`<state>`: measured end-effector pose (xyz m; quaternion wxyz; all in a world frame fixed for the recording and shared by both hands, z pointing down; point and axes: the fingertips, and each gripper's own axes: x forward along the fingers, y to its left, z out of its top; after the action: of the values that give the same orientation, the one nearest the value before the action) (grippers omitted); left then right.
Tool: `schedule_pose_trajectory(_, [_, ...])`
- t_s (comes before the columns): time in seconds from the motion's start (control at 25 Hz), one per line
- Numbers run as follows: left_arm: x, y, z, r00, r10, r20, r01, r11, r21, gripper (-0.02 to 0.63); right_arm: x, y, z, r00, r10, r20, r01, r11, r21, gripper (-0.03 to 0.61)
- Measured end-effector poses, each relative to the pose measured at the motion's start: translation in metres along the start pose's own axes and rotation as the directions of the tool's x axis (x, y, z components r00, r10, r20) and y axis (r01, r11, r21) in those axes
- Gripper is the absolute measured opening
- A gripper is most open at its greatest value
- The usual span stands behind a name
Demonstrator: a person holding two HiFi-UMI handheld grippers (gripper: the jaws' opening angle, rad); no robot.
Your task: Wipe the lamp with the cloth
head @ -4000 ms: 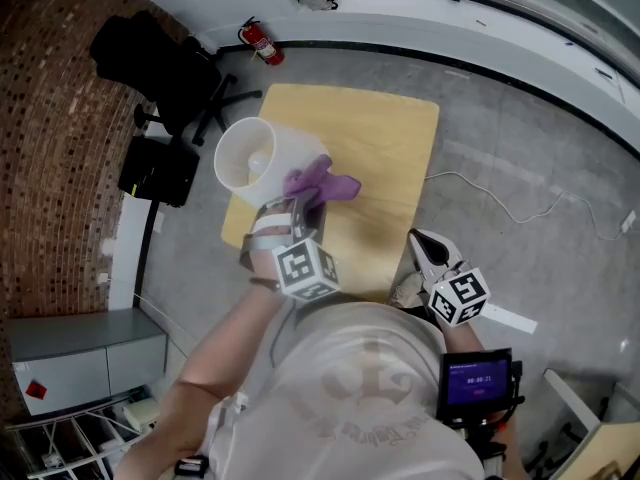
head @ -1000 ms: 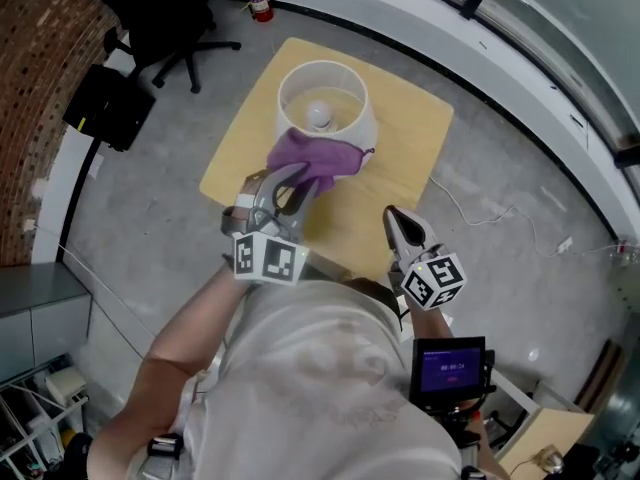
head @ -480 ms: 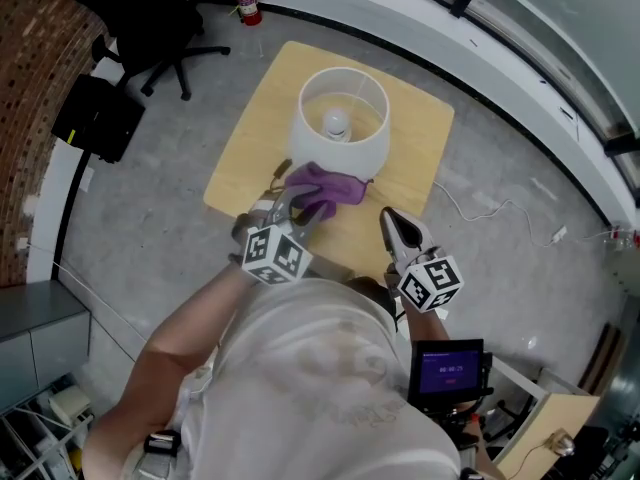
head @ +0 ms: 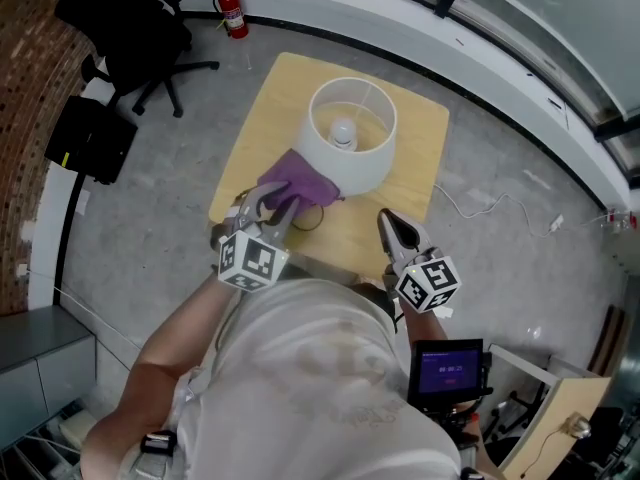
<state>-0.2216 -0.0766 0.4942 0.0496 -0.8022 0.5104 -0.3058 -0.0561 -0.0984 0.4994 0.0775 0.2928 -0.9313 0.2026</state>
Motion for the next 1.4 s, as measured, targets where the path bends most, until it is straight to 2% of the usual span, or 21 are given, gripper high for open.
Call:
schedule_pose_trajectory(0.12, [-0.027, 0.028, 0.042, 0.984, 0.058, 0.169, -0.051, 0.998, -0.044, 0.078, 0.003, 0.004, 0.0, 1.0, -0.015, 0.003, 0.015, 1.0, -0.002, 0.011])
schedule_pose_trajectory(0.24, [-0.051, 0.051, 0.096, 0.933, 0.115, 0.34, -0.107, 0.993, -0.044, 0.078, 0.005, 0.007, -0.002, 0.999, -0.035, 0.004, 0.035, 0.999, -0.001, 0.011])
schedule_pose_trajectory(0.32, [-0.055, 0.062, 0.117, 0.901, 0.145, 0.409, -0.126, 0.989, -0.072, 0.078, 0.005, 0.009, -0.001, 0.999, -0.052, 0.01, 0.052, 0.999, -0.001, 0.011])
schedule_pose_trajectory(0.36, [-0.051, 0.066, 0.119, 0.894, 0.156, 0.421, -0.124, 0.987, -0.103, 0.078, 0.005, 0.009, 0.0, 0.998, -0.062, 0.015, 0.062, 0.998, -0.002, 0.011])
schedule_pose_trajectory(0.4, [-0.044, 0.069, 0.116, 0.895, 0.162, 0.415, -0.114, 0.984, -0.139, 0.078, 0.005, 0.01, 0.0, 0.997, -0.071, 0.019, 0.071, 0.997, -0.002, 0.011])
schedule_pose_trajectory(0.48, [-0.025, 0.071, 0.101, 0.916, 0.148, 0.373, -0.075, 0.976, -0.203, 0.08, 0.004, 0.013, 0.0, 0.996, -0.088, 0.025, 0.088, 0.996, 0.0, 0.011])
schedule_pose_trajectory(0.64, [0.007, 0.058, 0.067, 0.949, 0.059, 0.309, 0.024, 0.966, -0.256, 0.08, -0.005, 0.015, -0.005, 0.99, -0.138, 0.027, 0.138, 0.99, 0.011, 0.012])
schedule_pose_trajectory(0.8, [0.022, 0.049, 0.038, 0.96, 0.007, 0.281, 0.075, 0.957, -0.28, 0.081, -0.008, 0.015, -0.011, 0.983, -0.182, 0.029, 0.181, 0.983, 0.018, 0.011])
schedule_pose_trajectory(0.96, [0.024, 0.055, -0.002, 0.976, -0.008, 0.22, 0.076, 0.949, -0.306, 0.081, 0.002, 0.022, -0.014, 0.982, -0.189, 0.022, 0.189, 0.982, 0.019, 0.011])
schedule_pose_trajectory(1.2, [0.044, 0.033, -0.038, 0.982, -0.119, 0.146, 0.167, 0.91, -0.38, 0.081, 0.0, 0.025, -0.002, 0.978, -0.207, 0.013, 0.207, 0.978, -0.002, 0.011])
schedule_pose_trajectory(1.28, [0.047, 0.034, -0.047, 0.984, -0.123, 0.128, 0.165, 0.903, -0.398, 0.081, 0.003, 0.024, -0.002, 0.978, -0.207, 0.012, 0.207, 0.978, -0.007, 0.011])
schedule_pose_trajectory(1.4, [0.04, 0.05, -0.047, 0.988, -0.079, 0.13, 0.126, 0.902, -0.413, 0.081, 0.005, 0.023, -0.002, 0.978, -0.206, 0.011, 0.206, 0.978, -0.021, 0.011])
